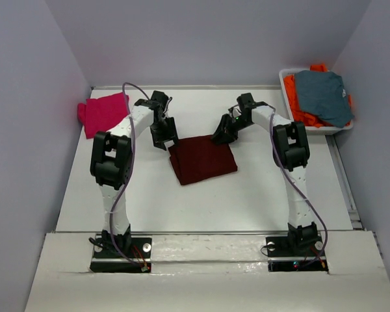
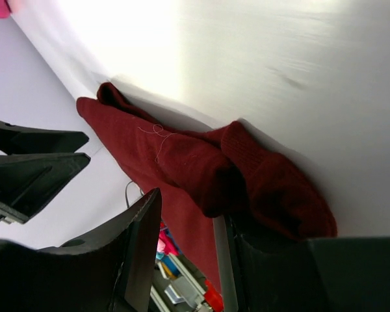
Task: Fold and stack the t-shirts
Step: Fold the tshirt
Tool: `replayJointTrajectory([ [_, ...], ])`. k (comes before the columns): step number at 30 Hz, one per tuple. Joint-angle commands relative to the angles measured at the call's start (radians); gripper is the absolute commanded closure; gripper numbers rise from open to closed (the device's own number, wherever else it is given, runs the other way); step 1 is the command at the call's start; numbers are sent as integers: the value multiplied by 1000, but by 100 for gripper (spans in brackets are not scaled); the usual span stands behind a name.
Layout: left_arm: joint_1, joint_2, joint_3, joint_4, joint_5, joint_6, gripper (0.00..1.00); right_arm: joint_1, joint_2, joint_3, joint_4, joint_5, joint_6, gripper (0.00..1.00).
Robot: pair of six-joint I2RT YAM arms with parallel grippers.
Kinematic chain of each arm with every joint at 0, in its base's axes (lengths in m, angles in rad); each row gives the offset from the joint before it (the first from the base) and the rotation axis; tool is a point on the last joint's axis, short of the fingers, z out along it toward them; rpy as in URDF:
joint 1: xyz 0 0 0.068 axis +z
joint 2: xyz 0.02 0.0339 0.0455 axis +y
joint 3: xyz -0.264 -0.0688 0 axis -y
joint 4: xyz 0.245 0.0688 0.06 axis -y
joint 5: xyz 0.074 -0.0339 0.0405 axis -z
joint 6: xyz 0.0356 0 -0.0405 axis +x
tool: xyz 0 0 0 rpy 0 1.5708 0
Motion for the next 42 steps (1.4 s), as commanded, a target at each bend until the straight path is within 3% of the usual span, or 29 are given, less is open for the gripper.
replayJointTrajectory([
  [1, -2, -19, 40, -24, 32, 28, 39, -20, -56, -74, 6, 101, -49, 56],
  [8, -2, 27, 80, -30, 98, 50, 38, -20, -108, -131, -30, 152, -41, 56],
  [17, -2, -56, -176, 134, 332, -9, 35, -40, -188, -278, -8, 216, -35, 56],
  [22, -2, -76, -196, 137, 366, -7, 33, -59, -241, -367, 48, 212, 3, 56],
  [42, 19, -212, -461, 256, 489, -65, 27, -108, -202, -317, 38, 229, 3, 55],
])
